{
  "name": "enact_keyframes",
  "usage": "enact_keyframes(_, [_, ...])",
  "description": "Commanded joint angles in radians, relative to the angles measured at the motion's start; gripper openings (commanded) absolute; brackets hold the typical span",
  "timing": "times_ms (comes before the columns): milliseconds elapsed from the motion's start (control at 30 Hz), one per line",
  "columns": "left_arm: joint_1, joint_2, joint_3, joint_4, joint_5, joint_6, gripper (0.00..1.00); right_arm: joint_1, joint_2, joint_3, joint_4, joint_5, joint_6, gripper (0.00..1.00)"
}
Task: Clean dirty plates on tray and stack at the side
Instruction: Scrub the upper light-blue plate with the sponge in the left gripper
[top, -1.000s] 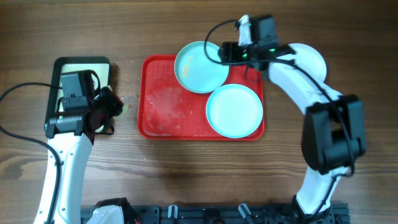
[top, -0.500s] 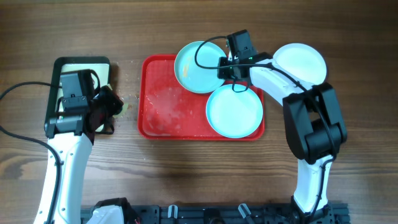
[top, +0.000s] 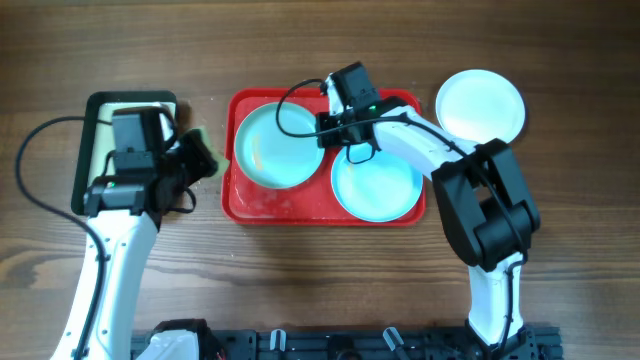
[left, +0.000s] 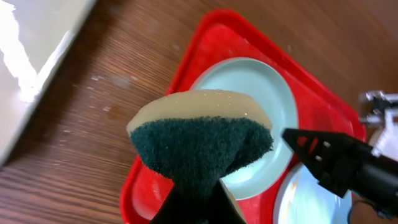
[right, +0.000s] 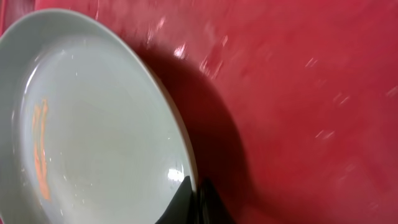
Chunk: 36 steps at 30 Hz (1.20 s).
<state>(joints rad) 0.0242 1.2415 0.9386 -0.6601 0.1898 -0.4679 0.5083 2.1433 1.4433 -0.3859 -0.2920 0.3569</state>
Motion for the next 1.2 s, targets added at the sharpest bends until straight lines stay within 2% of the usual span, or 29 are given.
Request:
enact_keyframes(0, [-0.090, 0.097, -0.010, 0.043, 0.034, 0.034, 0.04, 0.026, 0.029, 0.002, -0.045, -0.023, 0.052, 0.04])
enact_keyframes(67, [-0.150, 0.200, -0.010, 0.096, 0.034, 0.011, 0.04, 0.029, 0.029, 0.002, -0.064, -0.023, 0.190, 0.06])
enact_keyframes(100, [-0.167, 0.231, -0.010, 0.116, 0.034, -0.005, 0.04, 0.029, 0.029, 0.002, -0.068, -0.023, 0.196, 0.12])
enact_keyframes(133, [-0.185, 0.268, -0.010, 0.141, 0.034, -0.012, 0.04, 0.029, 0.029, 0.002, -0.072, -0.023, 0.185, 0.23])
enact_keyframes(233, [-0.216, 0.347, -0.010, 0.183, 0.034, -0.012, 0.04, 0.024, 0.026, 0.015, -0.045, -0.023, -0.008, 0.38])
enact_keyframes(300, [-0.223, 0.385, -0.010, 0.212, 0.034, -0.012, 0.04, 0.014, 0.025, 0.035, -0.027, -0.022, -0.129, 0.38])
enact_keyframes(367, [-0.223, 0.411, -0.010, 0.247, 0.034, -0.017, 0.04, 0.015, 0.026, 0.034, -0.003, -0.006, -0.144, 0.25])
enact_keyframes(400, [-0.223, 0.425, -0.010, 0.256, 0.034, -0.046, 0.04, 0.018, 0.026, 0.034, -0.003, 0.022, -0.144, 0.09])
enact_keyframes(433, [-0.225, 0.445, -0.010, 0.265, 0.034, -0.085, 0.04, 0.023, 0.029, 0.034, -0.004, 0.052, -0.144, 0.04])
enact_keyframes(667, [-0.270, 0.604, -0.010, 0.436, 0.034, -0.090, 0.04, 0.035, 0.030, 0.034, -0.034, 0.056, -0.095, 0.04])
enact_keyframes(733, [-0.268, 0.628, -0.010, 0.424, 0.009, -0.035, 0.05, 0.035, 0.030, 0.034, -0.044, 0.060, -0.095, 0.04])
enact_keyframes(767, [-0.262, 0.628, -0.010, 0.380, -0.111, -0.003, 0.04, 0.035, 0.030, 0.034, -0.045, 0.060, -0.095, 0.04])
enact_keyframes(800, [-0.262, 0.616, -0.008, 0.320, -0.297, -0.003, 0.04, 0.035, 0.030, 0.034, -0.045, 0.060, -0.095, 0.04])
enact_keyframes(867, [-0.262, 0.588, -0.008, 0.247, -0.522, -0.003, 0.04, 0.035, 0.030, 0.034, -0.045, 0.061, -0.095, 0.04])
enact_keyframes(900, [-0.262, 0.564, -0.008, 0.217, -0.619, -0.003, 0.04, 0.035, 0.030, 0.034, -0.045, 0.061, -0.095, 0.04])
enact_keyframes(967, [-0.262, 0.519, -0.008, 0.207, -0.710, -0.003, 0.04, 0.035, 0.030, 0.034, -0.044, 0.061, -0.095, 0.04])
enact_keyframes(1033, [-0.262, 0.460, -0.007, 0.228, -0.709, -0.003, 0.04, 0.035, 0.030, 0.034, -0.045, 0.061, -0.095, 0.04])
enact_keyframes(1067, [-0.262, 0.428, -0.007, 0.245, -0.655, -0.003, 0.04, 0.035, 0.030, 0.034, -0.045, 0.061, -0.095, 0.04])
enact_keyframes(1100, [-0.262, 0.406, -0.007, 0.266, -0.566, -0.003, 0.04, 0.035, 0.030, 0.034, -0.045, 0.061, -0.095, 0.04])
enact_keyframes(1167, [-0.262, 0.397, -0.007, 0.340, -0.271, -0.004, 0.04, 0.035, 0.030, 0.034, -0.044, 0.061, -0.095, 0.04])
